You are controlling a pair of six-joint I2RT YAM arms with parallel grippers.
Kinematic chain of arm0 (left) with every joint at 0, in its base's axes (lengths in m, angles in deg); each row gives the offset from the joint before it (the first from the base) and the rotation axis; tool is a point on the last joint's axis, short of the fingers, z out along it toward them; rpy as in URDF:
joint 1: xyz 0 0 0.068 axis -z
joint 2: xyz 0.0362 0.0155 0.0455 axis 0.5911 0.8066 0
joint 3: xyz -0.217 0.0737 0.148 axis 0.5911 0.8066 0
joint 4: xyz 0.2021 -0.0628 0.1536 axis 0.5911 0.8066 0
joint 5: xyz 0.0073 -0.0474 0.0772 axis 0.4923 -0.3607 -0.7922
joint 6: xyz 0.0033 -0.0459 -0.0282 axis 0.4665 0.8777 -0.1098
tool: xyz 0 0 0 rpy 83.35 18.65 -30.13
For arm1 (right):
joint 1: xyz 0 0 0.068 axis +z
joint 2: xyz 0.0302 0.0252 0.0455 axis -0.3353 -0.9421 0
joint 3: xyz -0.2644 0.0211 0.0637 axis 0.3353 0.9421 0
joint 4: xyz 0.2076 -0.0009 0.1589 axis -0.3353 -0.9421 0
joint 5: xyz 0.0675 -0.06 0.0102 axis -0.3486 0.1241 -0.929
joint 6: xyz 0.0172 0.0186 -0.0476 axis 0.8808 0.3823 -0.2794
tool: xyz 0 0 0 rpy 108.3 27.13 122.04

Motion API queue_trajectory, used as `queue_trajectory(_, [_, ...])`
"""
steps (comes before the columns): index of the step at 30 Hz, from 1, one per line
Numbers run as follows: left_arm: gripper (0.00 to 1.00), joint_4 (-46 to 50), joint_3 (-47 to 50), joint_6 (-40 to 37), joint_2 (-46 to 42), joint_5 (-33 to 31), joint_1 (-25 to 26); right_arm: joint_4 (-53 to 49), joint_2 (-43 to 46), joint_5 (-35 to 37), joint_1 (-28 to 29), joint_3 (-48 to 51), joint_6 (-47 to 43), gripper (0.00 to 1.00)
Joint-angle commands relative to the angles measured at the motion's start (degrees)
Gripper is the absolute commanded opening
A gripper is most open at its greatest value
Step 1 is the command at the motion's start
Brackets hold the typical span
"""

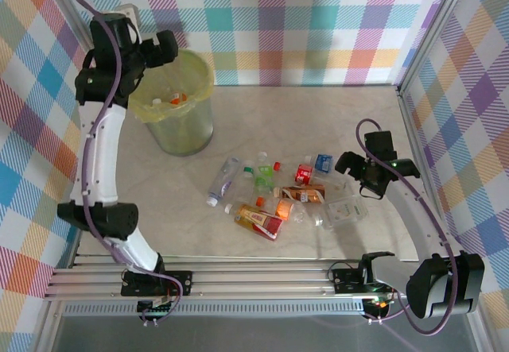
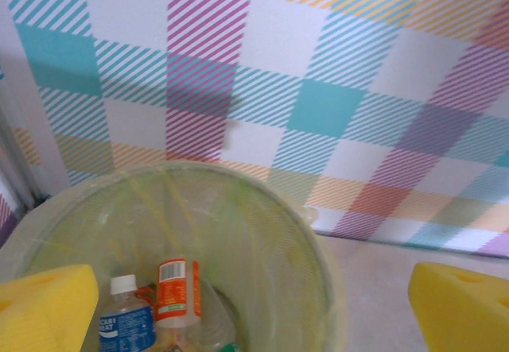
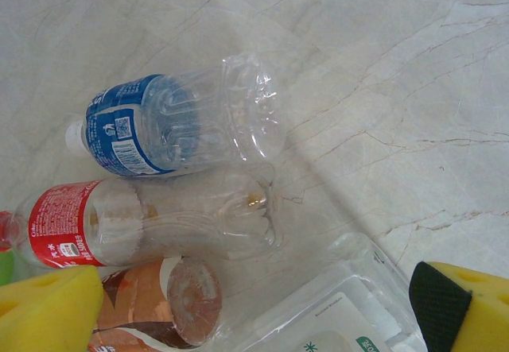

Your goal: Put the plastic bottles in the bin

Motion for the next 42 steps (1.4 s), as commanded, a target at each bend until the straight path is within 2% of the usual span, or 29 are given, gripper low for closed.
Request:
queue_trajectory(1, [1.0, -4.46, 5.81, 0.44, -6.3, 1.4, 2.24, 0.14, 0.0, -0.54, -0.29, 0.0, 0.27, 1.0])
queue_trajectory(11, [1.0, -11.89, 27.32, 6.98, -22.56, 2.69, 6.8, 0.18, 0.35, -0.74, -0.34, 0.31, 0.53, 1.0])
queue_trajectory(21, [1.0, -12.94, 43.2, 12.55, -33.58, 1.03, 13.31, 0.0, 1.15, -0.85, -0.29, 0.88, 0.73, 1.0])
queue_trajectory(30, [1.0, -11.36, 50.63, 12.83, -36.5, 1.44, 21.36, -0.22, 1.39, -1.93, -0.29, 0.61, 0.54, 1.0])
queue_trajectory(42, [1.0, -13.59, 65.34, 17.21, -38.58, -3.2, 34.98, 0.19, 0.88, -2.43, -0.28, 0.56, 0.7, 1.0])
